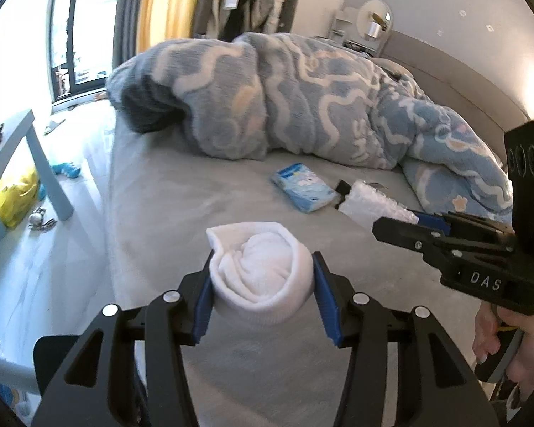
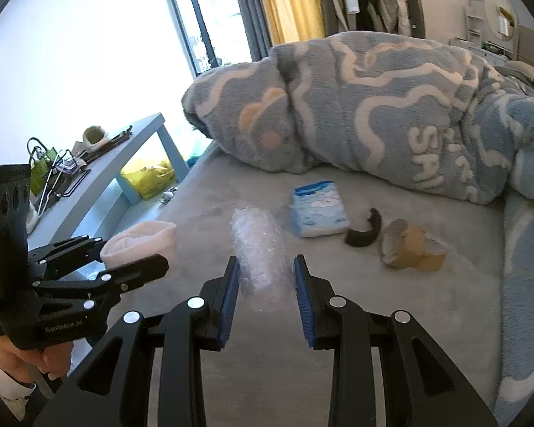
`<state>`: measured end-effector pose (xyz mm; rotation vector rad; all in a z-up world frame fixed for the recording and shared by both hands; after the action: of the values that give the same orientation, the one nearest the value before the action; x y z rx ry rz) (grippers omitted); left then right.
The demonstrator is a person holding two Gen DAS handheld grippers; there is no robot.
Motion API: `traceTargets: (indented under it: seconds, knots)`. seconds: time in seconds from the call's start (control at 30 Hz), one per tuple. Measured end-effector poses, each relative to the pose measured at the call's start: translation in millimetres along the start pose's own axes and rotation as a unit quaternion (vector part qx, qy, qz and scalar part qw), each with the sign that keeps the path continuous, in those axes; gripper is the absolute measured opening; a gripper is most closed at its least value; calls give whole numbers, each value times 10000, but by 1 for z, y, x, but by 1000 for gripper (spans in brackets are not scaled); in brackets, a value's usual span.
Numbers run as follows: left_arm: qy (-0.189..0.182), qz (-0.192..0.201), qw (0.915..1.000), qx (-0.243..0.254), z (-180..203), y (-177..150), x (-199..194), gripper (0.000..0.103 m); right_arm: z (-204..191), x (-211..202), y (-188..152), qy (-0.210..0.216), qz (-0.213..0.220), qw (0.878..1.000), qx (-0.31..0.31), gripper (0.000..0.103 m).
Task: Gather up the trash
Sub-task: 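Carry the bubble wrap and white tissue in both grippers over the green bin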
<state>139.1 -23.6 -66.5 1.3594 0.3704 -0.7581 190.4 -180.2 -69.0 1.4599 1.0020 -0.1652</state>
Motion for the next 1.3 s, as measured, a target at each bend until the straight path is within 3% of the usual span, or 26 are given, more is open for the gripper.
traceTargets:
  seconds: [0.53, 1.3]
  knots:
    - [552, 230, 9972, -457, -75, -12, -50, 53, -82, 18, 2, 476, -43, 9980, -422, 31]
    - [1313, -436, 9819, -1290, -227, -94, -88, 53, -235, 85, -11, 1262, -433, 9855, -1050, 31]
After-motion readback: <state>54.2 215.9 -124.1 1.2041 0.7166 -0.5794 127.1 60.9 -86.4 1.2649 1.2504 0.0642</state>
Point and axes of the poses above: each gripper's, at about its wrist camera, not at the fingertips, and x roughly the way its jaws point, z to its right, y to its top, the point moved 5 cm from there along x, roughly the way its jaws point, and after that the axes turned 3 degrees about z, right-handed, at the moved point
